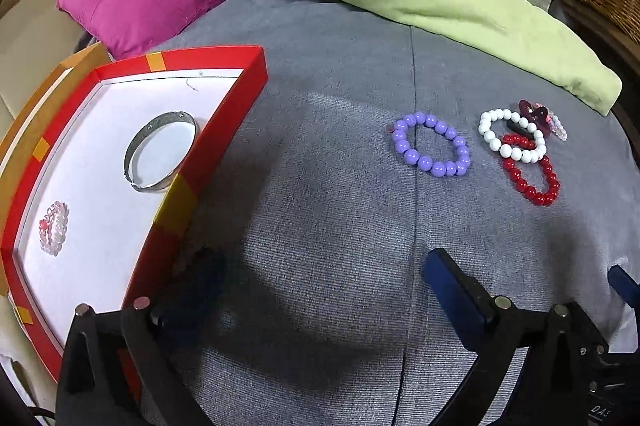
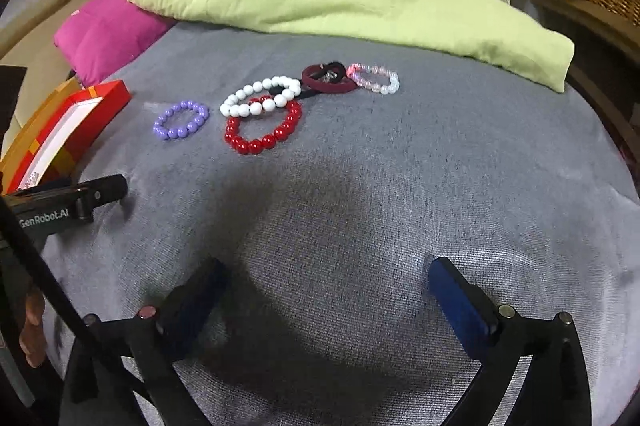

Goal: Organize jewelry
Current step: 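Move both tools back over the remaining bracelets, then grasp the pink-and-white bead bracelet with the right tool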

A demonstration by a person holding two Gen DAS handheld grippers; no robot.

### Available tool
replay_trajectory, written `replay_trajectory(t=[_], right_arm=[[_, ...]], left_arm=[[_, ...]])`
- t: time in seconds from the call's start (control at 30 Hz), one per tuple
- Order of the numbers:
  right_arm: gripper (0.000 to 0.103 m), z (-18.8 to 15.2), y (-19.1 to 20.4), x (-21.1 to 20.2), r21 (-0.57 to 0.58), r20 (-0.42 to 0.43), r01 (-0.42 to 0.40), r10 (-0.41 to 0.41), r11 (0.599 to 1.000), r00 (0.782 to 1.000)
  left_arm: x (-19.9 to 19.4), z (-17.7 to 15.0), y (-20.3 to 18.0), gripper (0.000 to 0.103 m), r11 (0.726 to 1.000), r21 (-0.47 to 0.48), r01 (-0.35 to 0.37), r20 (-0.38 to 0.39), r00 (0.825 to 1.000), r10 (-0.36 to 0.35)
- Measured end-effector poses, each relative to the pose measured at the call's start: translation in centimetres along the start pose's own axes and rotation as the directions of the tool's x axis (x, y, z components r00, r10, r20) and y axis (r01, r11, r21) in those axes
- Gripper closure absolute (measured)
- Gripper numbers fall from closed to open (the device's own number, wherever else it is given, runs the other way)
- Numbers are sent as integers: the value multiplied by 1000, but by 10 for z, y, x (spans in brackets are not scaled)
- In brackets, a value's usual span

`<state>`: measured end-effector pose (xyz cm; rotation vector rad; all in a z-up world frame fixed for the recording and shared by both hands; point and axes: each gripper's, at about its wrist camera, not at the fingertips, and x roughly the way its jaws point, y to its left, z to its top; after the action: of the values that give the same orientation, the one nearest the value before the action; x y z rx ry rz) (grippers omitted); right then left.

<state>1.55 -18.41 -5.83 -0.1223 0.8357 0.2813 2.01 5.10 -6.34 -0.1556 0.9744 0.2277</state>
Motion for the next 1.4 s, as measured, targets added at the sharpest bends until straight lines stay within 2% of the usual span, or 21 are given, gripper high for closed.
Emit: replay_trajectory(t=[0.13,0.2,0.27,0.33,0.4,0.47,0.5,0.63,0.73,0.87,0.93,1.0,1.07,1.13,1.27,1.4], right_arm=[[0,0,3,0,-15,-7,12,-13,1000,1000],[0,4,4,1,-22,-38,11,-12,1000,999],[1,11,-3,-2,7,-70,-25,26,1000,997],[4,22,-21,-7,105,-68,-80,87,991,994],[11,36,-39,-8,179,-76,-95,110,979,991],[27,57,-58,-7,241,-75,-93,114,966,991],[31,71,-68,-4,269,-76,-88,112,959,991],[51,117,-85,23,322,-120,-54,97,945,988],[56,141,-81,47,294,-157,-9,57,956,986],[67,155,-74,74,280,-199,22,36,960,979],[69,161,-72,87,281,-217,35,27,959,976],[73,163,-70,100,275,-234,43,23,961,972],[86,162,-67,110,244,-260,75,-9,967,966],[94,159,-68,110,227,-251,91,-32,970,967],[95,143,-75,92,227,-215,75,-25,971,976],[95,107,-87,60,280,-153,0,44,960,987]], left_arm=[[-4,-2,-2,0,1000,-1,4,6,1000,-4],[-2,-2,-2,0,1000,1,2,13,1000,-2],[-2,-3,-2,0,1000,2,0,20,1000,0],[-3,-3,-1,0,1000,5,3,15,1000,-3],[-3,-2,-1,0,1000,6,5,9,1000,-5],[-3,-2,-2,0,1000,6,1,3,1000,-1],[-3,-1,-2,0,1000,6,1,-1,1000,-1],[-2,-1,-1,0,1000,10,4,-10,1000,-3],[-1,0,-2,0,1000,11,2,-10,1000,-1],[0,1,-3,0,1000,9,0,-10,1000,0],[1,1,-3,0,1000,8,-1,-9,1000,1],[1,2,-4,0,1000,6,-4,-9,1000,4],[2,2,-5,0,1000,5,-4,-11,1000,4],[2,3,-4,0,1000,1,-3,-13,1000,3],[2,5,-6,0,1000,-7,-5,-14,1000,5],[3,6,-5,0,1000,-17,2,-10,1000,-2]])
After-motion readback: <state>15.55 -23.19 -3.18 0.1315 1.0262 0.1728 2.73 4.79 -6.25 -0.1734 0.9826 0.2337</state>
